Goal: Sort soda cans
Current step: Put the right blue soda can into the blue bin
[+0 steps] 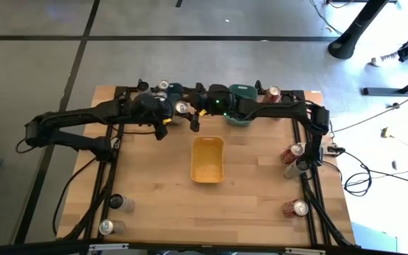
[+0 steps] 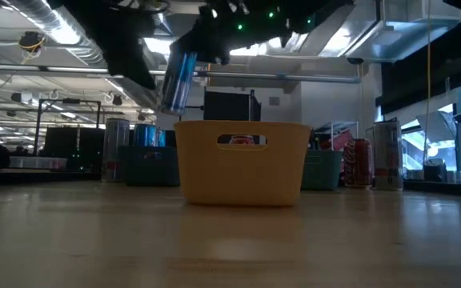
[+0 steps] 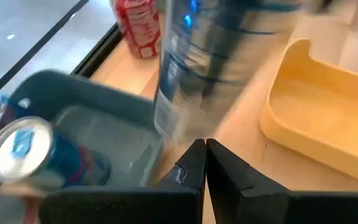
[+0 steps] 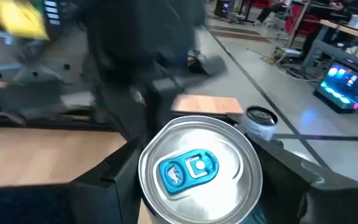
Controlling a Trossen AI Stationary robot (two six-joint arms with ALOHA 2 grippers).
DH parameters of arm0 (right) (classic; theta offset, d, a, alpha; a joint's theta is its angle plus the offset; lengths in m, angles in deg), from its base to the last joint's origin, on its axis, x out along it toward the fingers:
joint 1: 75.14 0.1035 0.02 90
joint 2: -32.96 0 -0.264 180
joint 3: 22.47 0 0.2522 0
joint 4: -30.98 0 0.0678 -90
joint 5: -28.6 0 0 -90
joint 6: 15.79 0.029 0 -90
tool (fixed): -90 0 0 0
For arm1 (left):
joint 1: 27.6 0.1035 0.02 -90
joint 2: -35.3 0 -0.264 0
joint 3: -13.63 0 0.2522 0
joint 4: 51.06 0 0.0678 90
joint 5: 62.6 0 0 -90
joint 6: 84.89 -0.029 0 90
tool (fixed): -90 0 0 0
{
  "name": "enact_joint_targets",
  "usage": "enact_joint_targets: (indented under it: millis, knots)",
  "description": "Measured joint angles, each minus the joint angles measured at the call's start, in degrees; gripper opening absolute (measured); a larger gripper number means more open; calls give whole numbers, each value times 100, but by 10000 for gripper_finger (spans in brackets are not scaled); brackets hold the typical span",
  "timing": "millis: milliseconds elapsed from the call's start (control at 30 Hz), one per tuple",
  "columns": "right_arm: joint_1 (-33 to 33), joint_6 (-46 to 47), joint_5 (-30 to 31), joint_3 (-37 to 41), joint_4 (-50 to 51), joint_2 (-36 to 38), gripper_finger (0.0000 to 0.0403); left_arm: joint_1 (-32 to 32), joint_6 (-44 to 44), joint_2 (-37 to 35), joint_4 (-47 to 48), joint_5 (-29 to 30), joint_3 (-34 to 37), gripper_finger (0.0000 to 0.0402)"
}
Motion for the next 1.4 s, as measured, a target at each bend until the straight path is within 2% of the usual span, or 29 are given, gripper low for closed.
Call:
enact_joint_targets:
  millis: [300, 433, 633, 933, 1233, 1400]
  knots:
    - [-139, -4, 961, -131, -1203, -773, 231, 20, 372, -961, 240, 1158, -4, 5]
    - [-311, 14, 1047, -577, -1048, -1069, 231, 20, 398, -1114, 255, 1199, -4, 5]
    - [-609, 130, 1093, -1171, -292, -1475, 231, 20, 396, -1095, 364, 1200, -4, 5]
    - [-911, 595, 968, -1281, -503, -1853, 231, 20, 337, -1089, 349, 1202, 15, 5]
    - [-921, 660, 939, -1281, -876, -2176, 231, 20, 338, -1087, 334, 1206, 17, 5]
    - [-942, 871, 1191, -1377, -841, -2168, 231, 20, 341, -1087, 304, 1206, 22, 5]
